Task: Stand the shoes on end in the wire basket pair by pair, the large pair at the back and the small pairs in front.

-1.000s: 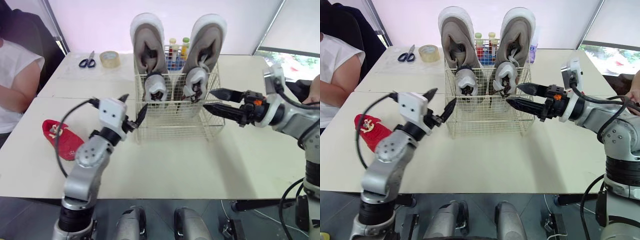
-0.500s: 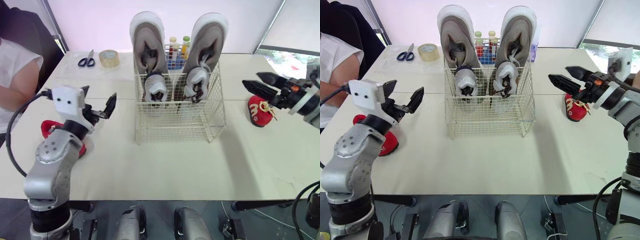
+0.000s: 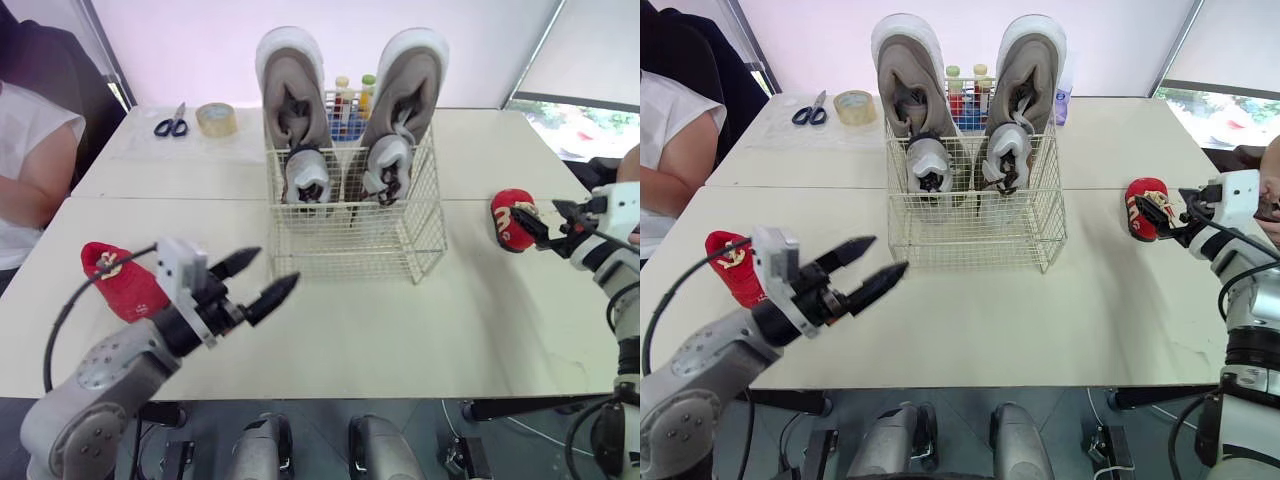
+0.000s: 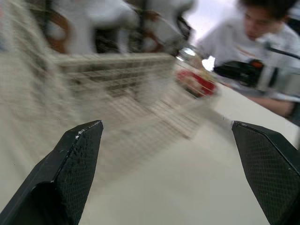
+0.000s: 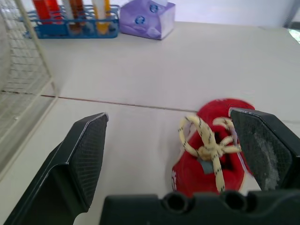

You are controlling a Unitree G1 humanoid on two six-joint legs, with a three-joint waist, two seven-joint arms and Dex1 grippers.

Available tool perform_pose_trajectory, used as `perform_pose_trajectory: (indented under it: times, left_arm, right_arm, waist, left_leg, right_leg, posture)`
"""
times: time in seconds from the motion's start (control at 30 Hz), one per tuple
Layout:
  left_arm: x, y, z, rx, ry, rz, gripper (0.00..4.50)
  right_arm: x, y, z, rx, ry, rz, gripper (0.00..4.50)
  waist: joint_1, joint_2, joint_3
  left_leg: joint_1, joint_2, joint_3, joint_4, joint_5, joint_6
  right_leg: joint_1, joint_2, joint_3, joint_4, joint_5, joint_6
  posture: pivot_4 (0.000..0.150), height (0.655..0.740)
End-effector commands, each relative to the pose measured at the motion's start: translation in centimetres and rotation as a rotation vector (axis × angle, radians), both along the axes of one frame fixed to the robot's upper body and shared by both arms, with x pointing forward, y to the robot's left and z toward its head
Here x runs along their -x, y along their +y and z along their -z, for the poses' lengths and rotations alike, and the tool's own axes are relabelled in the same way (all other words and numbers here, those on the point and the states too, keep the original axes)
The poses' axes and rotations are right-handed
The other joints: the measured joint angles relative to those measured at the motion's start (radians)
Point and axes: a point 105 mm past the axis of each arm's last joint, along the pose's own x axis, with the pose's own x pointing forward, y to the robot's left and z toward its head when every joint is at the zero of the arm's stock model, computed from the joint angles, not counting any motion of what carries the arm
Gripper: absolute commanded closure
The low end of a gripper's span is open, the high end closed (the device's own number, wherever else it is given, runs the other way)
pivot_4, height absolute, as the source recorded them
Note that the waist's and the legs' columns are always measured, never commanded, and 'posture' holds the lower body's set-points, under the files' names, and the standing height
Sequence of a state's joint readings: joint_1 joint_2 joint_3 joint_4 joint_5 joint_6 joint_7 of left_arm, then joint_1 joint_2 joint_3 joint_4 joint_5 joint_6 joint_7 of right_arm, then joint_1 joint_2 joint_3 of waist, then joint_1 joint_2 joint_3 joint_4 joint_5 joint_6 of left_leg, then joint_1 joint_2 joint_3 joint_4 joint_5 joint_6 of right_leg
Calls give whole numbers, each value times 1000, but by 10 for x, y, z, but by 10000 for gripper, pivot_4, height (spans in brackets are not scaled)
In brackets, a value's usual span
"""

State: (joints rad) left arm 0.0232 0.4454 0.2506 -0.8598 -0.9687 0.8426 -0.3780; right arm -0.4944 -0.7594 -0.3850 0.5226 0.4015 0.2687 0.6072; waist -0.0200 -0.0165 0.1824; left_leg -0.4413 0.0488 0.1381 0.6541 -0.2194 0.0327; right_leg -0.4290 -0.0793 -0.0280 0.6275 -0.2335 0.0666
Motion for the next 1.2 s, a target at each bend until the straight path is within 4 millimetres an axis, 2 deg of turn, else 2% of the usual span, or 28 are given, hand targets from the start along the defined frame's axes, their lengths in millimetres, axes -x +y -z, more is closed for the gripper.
perform_pose_trajectory:
  times: [0.03,0.1,0.2,0.33,0.53,0.67,0.77,0.87,0.93,1.03,1.1,1.17,1.2]
  left_arm:
    - [9,-9,-7,-9,-32,48,188]
    - [8,-10,-5,-22,-27,46,188]
    - [0,-4,-3,-48,-27,2,188]
    - [-2,-2,-5,-52,-29,-19,188]
    - [-3,0,-6,-56,-28,-54,188]
    - [-4,3,-5,-61,-18,-72,188]
    - [-3,6,-5,-79,-10,-65,0]
    - [-3,11,-5,-106,-10,-74,0]
    - [-5,15,-4,-129,-1,-89,0]
    - [-15,29,-3,-250,-9,-200,0]
    - [-22,38,-7,-320,-28,-243,0]
    - [-27,46,-21,-240,-25,-227,0]
    - [-29,50,-31,-163,-22,-197,0]
  right_arm:
    - [-2,-7,0,-56,-59,80,0]
    - [-5,-2,9,-78,-48,79,0]
    - [-14,-4,25,-96,-21,173,0]
    - [-22,-11,34,-109,-45,294,0]
    - [-33,-1,49,-115,-26,312,0]
    - [-35,-8,59,-112,16,396,0]
    - [-38,-6,64,-109,30,402,8186]
    - [-40,-2,63,-108,15,393,22757]
    - [-42,0,58,-111,-8,384,29304]
    - [-43,-4,35,-75,-97,391,29987]
    - [-45,-6,10,-65,-187,392,29987]
    - [-46,-5,-25,-52,-307,359,29987]
    - [-45,-2,-50,-43,-386,331,29987]
  waist:
    - [0,0,0]
    - [0,0,0]
    - [-2,0,0]
    - [-2,0,0]
    - [-5,0,0]
    - [-17,0,0]
    - [-21,0,0]
    - [-25,0,0]
    - [-26,0,0]
    - [-25,1,0]
    - [-25,1,0]
    - [-25,4,2]
    - [-26,5,3]
  left_leg:
    - [0,0,0,0,0,0]
    - [0,0,-1,0,0,-1]
    - [0,0,-1,0,0,-1]
    - [0,0,0,0,0,-1]
    - [0,0,0,-1,1,-1]
    - [0,0,0,-1,1,-1]
    - [0,-1,-1,-1,2,-1]
    - [0,-1,-1,-2,2,-1]
    - [0,-1,-1,-2,2,-1]
    - [0,-1,-1,-2,2,-2]
    - [0,0,-1,-2,2,-2]
    - [0,-1,-1,-2,2,-2]
    - [0,-1,-1,-2,3,-2]
  right_leg:
    - [0,0,0,0,0,0]
    - [0,0,-1,1,0,0]
    - [0,0,-1,1,0,0]
    - [0,0,-1,0,0,0]
    - [0,0,-1,0,0,0]
    - [0,0,-1,0,0,0]
    - [0,0,-1,0,0,0]
    - [0,0,-1,0,0,0]
    - [0,0,-1,0,0,0]
    - [0,0,-1,0,0,0]
    - [0,0,-1,1,0,0]
    - [0,1,-2,1,0,0]
    - [-1,0,-2,1,0,0]
  posture:
    - [1500,7400]
    - [1500,7400]
    - [1500,7400]
    - [1500,7400]
    - [1500,7400]
    - [1500,7400]
    - [1500,7400]
    - [1500,7400]
    - [1500,7400]
    - [1500,7400]
    - [1500,7400]
    - [1500,7400]
    - [1500,7400]
